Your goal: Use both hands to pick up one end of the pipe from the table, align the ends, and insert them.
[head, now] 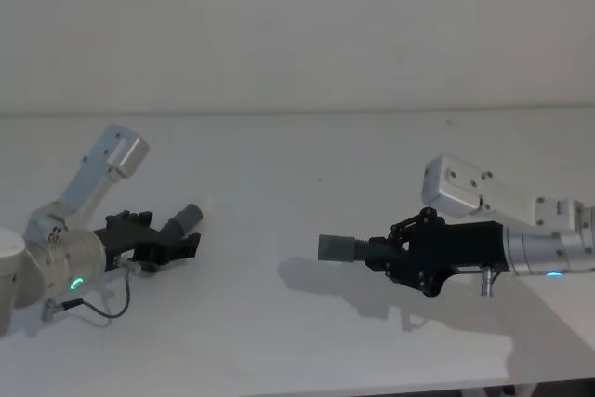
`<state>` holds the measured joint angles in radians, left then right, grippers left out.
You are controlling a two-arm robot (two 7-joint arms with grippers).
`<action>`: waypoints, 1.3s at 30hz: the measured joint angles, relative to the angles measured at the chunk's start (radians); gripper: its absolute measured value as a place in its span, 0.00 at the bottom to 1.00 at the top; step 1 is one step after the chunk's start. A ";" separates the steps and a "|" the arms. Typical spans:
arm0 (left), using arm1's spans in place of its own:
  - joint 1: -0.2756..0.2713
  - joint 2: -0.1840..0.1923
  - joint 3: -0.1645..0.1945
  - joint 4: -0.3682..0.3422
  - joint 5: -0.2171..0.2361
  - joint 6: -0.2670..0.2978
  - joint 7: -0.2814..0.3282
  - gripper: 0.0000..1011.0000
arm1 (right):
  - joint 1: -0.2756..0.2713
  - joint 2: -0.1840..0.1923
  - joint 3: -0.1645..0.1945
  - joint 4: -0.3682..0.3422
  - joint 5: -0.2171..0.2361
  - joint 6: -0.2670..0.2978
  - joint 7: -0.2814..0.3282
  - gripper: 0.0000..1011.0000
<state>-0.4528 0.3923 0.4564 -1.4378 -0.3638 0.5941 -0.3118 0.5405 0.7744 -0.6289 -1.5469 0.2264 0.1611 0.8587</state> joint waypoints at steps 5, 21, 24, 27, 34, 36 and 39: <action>-0.007 -0.006 0.005 0.016 0.008 -0.005 -0.007 0.83 | 0.000 0.000 0.000 0.000 0.000 0.000 0.000 0.21; -0.013 -0.021 0.015 0.047 0.030 -0.019 -0.019 0.37 | 0.000 0.000 0.000 0.000 0.000 0.000 0.000 0.21; -0.011 -0.023 0.015 0.048 0.033 -0.020 -0.019 0.35 | 0.000 0.000 0.000 0.000 0.000 0.000 0.000 0.21; -0.011 -0.026 0.015 0.049 0.037 -0.020 -0.020 0.33 | 0.000 0.000 0.000 0.000 0.000 0.000 0.000 0.21; -0.013 -0.028 0.019 0.054 0.047 -0.028 -0.029 0.31 | 0.000 0.000 0.000 0.000 0.000 0.000 0.000 0.21; -0.019 -0.027 0.023 0.058 0.051 -0.034 -0.040 0.30 | 0.000 0.000 0.000 0.000 0.000 0.000 0.000 0.21; -0.027 -0.025 0.029 0.061 0.054 -0.041 -0.055 0.30 | 0.000 0.000 0.000 0.000 0.000 0.000 0.000 0.21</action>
<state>-0.4795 0.3671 0.4857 -1.3764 -0.3100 0.5530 -0.3668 0.5405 0.7743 -0.6289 -1.5469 0.2264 0.1612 0.8587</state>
